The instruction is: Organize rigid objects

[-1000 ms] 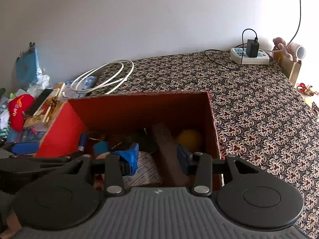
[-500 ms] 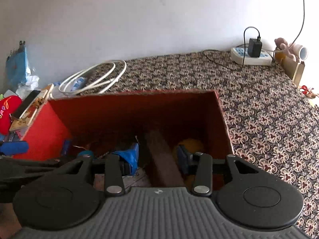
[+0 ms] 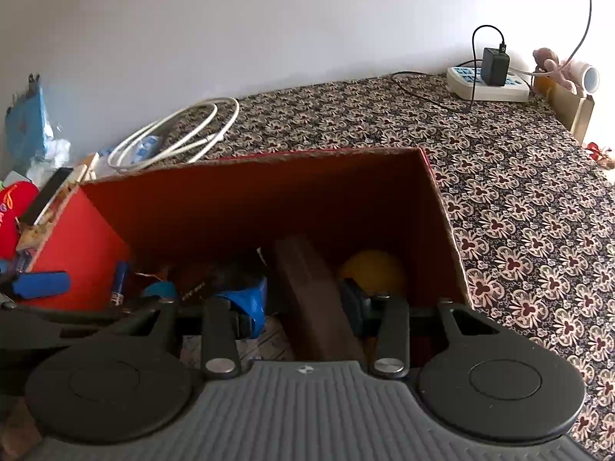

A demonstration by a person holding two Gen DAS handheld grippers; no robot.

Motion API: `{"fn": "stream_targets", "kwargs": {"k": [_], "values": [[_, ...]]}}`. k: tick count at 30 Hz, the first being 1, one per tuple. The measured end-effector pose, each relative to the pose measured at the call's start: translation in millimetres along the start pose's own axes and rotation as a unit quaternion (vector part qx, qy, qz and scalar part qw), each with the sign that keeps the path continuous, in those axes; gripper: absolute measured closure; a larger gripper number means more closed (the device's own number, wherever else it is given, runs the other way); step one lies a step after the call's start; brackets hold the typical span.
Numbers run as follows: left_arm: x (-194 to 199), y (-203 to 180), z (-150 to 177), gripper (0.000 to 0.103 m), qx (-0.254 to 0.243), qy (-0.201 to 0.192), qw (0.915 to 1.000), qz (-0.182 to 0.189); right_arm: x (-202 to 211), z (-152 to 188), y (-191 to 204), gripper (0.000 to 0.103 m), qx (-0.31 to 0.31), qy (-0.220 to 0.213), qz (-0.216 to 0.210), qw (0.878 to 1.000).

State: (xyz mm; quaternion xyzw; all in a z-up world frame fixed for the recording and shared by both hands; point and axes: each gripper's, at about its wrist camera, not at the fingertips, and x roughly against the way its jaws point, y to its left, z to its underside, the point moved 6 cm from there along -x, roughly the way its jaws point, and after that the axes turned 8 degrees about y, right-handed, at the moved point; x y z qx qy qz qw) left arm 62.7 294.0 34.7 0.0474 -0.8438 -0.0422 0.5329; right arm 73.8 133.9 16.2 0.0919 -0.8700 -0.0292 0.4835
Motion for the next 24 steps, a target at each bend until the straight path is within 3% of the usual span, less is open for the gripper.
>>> {"fn": "stream_targets", "kwargs": {"k": [24], "values": [[0.8, 1.9, 2.0, 0.011, 0.005, 0.001, 1.0000, -0.002, -2.1, -1.4, -0.8, 0.078, -0.004, 0.000, -0.004, 1.000]]}}
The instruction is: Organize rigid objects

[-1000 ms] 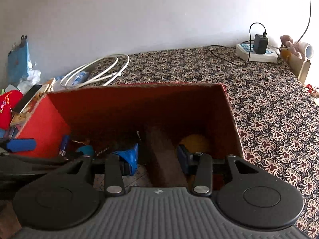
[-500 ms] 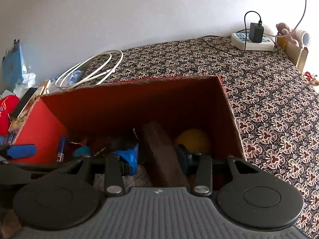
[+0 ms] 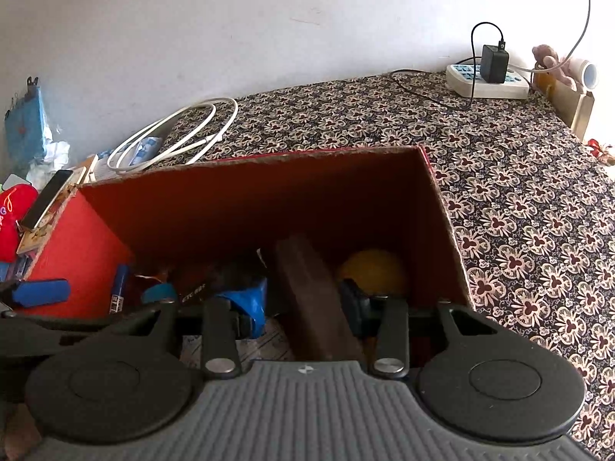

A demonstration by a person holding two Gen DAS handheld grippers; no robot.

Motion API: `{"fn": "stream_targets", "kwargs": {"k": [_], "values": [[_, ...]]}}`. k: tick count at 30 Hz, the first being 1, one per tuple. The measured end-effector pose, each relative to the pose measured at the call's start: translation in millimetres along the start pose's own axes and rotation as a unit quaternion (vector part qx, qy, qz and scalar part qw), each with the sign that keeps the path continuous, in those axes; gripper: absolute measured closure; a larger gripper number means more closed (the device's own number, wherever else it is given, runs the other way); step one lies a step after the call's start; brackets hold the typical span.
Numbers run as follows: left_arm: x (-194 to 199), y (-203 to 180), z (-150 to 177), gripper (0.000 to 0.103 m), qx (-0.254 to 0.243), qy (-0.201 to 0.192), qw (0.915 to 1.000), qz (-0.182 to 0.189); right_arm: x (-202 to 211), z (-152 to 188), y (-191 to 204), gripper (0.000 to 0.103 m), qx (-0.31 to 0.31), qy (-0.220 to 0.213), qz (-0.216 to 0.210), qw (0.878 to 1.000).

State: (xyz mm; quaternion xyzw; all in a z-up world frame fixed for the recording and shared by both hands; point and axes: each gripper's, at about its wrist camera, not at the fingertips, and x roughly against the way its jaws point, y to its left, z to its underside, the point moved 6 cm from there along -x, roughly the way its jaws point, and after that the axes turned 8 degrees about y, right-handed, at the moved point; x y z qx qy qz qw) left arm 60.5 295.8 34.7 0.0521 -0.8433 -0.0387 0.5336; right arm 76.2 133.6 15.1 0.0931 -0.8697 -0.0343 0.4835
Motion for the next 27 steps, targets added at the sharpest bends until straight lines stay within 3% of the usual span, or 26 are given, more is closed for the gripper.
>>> {"fn": "stream_targets", "kwargs": {"k": [27], "values": [[4.7, -0.4, 0.3, 0.011, -0.002, -0.023, 0.9996, -0.013, 4.0, 1.3, 0.2, 0.079, -0.004, -0.012, 0.015, 1.000]]}}
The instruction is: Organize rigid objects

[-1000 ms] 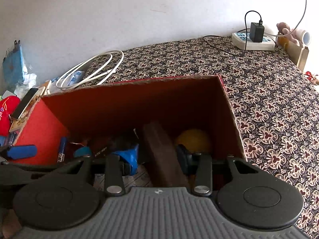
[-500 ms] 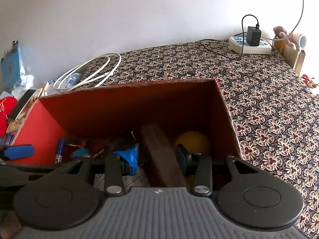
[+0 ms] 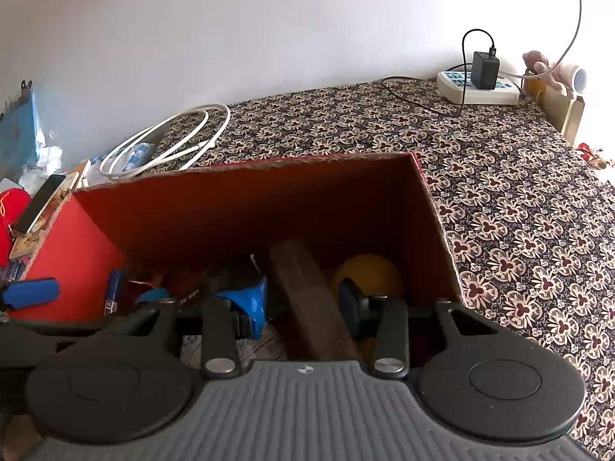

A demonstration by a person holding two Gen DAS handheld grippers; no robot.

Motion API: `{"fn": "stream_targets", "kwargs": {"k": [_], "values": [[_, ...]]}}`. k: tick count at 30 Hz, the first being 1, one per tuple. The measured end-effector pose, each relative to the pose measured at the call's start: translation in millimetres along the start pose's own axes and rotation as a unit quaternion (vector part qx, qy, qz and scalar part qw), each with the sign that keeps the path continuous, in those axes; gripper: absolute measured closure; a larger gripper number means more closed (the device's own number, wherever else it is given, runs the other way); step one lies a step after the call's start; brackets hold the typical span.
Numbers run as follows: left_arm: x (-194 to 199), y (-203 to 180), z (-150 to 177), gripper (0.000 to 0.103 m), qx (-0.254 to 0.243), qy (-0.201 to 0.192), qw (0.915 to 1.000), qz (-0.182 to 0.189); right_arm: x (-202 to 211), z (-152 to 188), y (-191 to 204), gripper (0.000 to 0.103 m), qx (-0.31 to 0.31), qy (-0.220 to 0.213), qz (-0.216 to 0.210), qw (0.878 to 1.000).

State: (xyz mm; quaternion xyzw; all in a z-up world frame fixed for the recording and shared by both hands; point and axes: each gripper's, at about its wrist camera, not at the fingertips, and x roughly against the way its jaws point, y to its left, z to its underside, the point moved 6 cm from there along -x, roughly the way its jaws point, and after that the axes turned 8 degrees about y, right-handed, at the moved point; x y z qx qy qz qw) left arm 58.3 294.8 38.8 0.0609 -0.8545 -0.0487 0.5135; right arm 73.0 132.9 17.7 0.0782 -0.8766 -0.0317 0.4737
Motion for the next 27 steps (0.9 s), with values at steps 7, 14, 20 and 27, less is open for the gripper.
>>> {"fn": "stream_targets", "kwargs": {"k": [7, 14, 20, 27], "values": [[2.2, -0.2, 0.5, 0.011, 0.001, -0.007, 1.0000, -0.003, 2.3, 0.3, 1.7, 0.079, 0.010, -0.010, 0.010, 1.000], [3.5, -1.1, 1.0, 0.011, 0.001, -0.009, 0.9999, -0.006, 5.3, 1.8, 2.8, 0.076, 0.011, -0.014, 0.009, 1.000], [4.4, 0.7, 1.8, 0.011, 0.003, -0.008, 0.9999, -0.013, 10.2, 2.5, 4.9, 0.076, 0.011, -0.010, 0.000, 1.000], [14.8, 3.7, 7.9, 0.011, 0.010, -0.015, 0.9998, -0.006, 28.0, 3.0, 8.8, 0.076, 0.015, -0.014, -0.009, 1.000]]}}
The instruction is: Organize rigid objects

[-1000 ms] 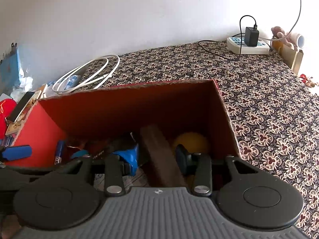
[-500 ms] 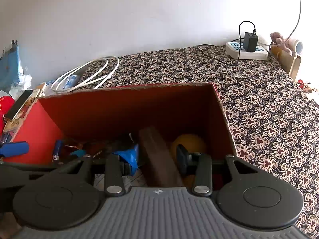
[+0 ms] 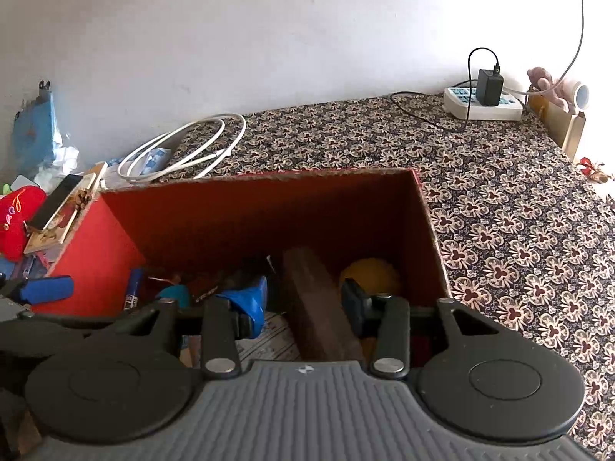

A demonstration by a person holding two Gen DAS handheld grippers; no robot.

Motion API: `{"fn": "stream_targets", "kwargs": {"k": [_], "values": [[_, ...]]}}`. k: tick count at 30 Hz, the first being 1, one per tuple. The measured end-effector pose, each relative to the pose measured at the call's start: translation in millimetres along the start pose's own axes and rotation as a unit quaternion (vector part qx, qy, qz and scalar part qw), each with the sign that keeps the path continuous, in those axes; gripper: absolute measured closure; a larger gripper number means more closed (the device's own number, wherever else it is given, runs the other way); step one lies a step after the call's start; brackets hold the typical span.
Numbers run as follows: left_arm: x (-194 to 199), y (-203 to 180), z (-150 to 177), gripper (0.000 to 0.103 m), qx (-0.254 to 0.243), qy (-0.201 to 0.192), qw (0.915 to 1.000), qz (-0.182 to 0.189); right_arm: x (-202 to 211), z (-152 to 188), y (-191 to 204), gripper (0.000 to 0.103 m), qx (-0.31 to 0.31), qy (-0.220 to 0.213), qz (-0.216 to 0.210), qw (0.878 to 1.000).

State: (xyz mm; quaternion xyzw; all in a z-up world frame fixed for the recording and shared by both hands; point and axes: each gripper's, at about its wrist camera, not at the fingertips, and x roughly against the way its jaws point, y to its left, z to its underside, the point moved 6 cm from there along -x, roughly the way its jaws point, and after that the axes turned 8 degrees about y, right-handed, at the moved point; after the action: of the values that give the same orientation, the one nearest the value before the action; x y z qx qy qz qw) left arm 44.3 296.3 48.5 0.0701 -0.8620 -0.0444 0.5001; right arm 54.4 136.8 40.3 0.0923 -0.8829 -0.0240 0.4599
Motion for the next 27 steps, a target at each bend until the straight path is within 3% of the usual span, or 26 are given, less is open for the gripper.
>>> {"fn": "stream_targets", "kwargs": {"k": [27], "values": [[36.9, -14.0, 15.3, 0.011, 0.000, -0.009, 0.9993, 0.037, 40.6, 10.6, -4.8, 0.076, -0.006, -0.019, 0.007, 1.000]]}}
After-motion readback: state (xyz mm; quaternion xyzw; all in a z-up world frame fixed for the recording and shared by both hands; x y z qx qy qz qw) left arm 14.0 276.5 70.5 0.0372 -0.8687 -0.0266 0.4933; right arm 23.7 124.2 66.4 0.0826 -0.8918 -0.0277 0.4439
